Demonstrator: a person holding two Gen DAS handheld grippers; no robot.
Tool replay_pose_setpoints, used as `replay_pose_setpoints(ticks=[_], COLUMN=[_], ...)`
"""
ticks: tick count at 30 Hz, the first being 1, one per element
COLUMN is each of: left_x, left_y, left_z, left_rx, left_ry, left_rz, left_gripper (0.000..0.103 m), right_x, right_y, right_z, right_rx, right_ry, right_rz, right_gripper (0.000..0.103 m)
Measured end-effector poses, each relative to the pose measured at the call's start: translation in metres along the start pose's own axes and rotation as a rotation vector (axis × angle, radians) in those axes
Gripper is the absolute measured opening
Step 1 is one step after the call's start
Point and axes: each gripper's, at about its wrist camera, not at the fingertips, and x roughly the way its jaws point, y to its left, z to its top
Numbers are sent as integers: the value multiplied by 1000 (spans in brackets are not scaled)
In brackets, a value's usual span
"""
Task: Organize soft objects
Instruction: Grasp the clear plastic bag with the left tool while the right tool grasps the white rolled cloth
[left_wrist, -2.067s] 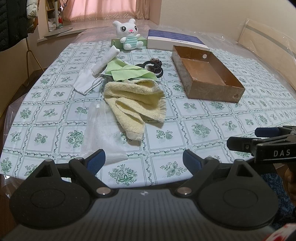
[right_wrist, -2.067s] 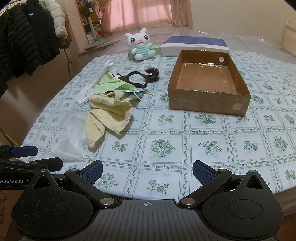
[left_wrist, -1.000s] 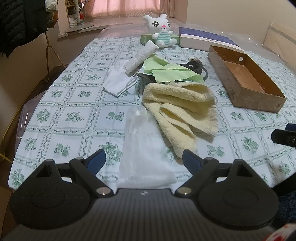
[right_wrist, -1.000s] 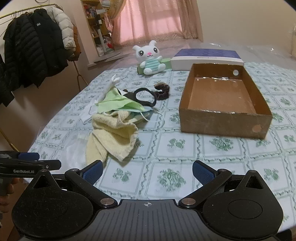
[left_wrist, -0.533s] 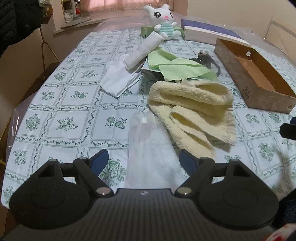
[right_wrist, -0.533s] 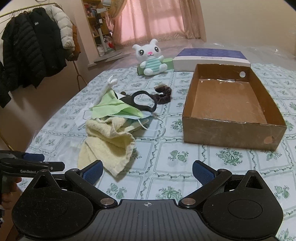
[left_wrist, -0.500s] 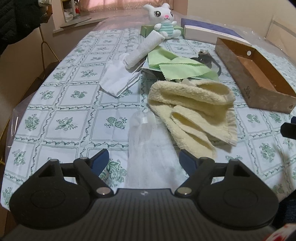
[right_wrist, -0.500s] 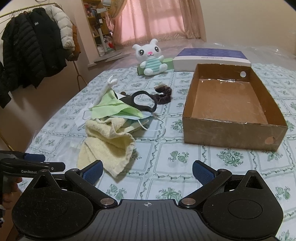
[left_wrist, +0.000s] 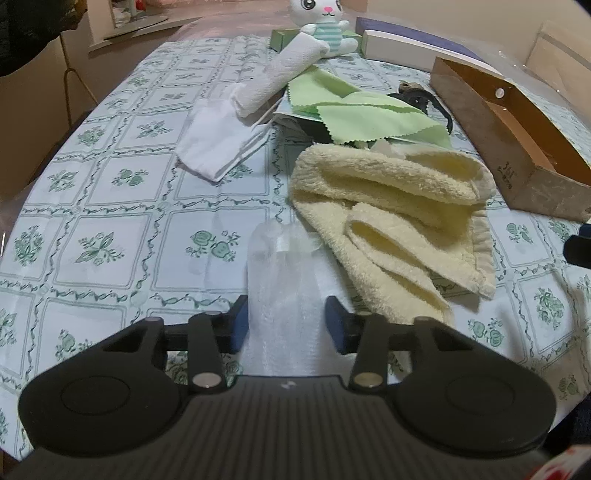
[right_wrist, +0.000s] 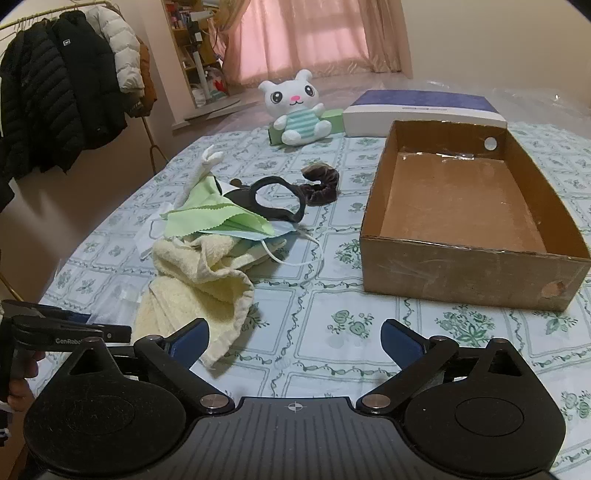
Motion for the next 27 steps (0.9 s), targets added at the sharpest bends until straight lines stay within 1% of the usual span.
replay_pose_setpoints(ticks=[1, 3, 4, 6, 8, 13, 16, 22, 27], left_x=[0, 0, 0, -2, -7, -25, -33, -37, -32], left_y=[0, 0, 1, 4, 7, 21, 31, 52, 73], left_z=[0, 1, 1, 1, 3, 16, 27, 56, 81], left_rx=[5, 7, 4, -3, -12, -52, -70, -101, -133], left_ry=[-7, -14, -16, -25, -43, -107, -142, -197, -236], left_rz=[0, -6, -11, -14, -4, 31, 58, 101, 129], left_gripper=[34, 22, 19, 9, 6, 4, 4, 4, 4], right_x=[2, 5, 6, 10, 14, 24, 33, 59, 93], right_y=[0, 2, 3, 5, 8, 16, 24, 51, 67], right_z=[1, 3, 5, 8, 12, 24, 38, 80, 115], right_rx=[-3, -11, -17, -29, -43, -80, -102, -152, -132], right_ry=[0, -2, -5, -12, -18, -32, -45, -112, -139], right_rz=[4, 10, 15, 23, 32, 73, 100, 158, 187], right_gripper=[98, 97, 97, 96, 94, 85, 80, 74, 69])
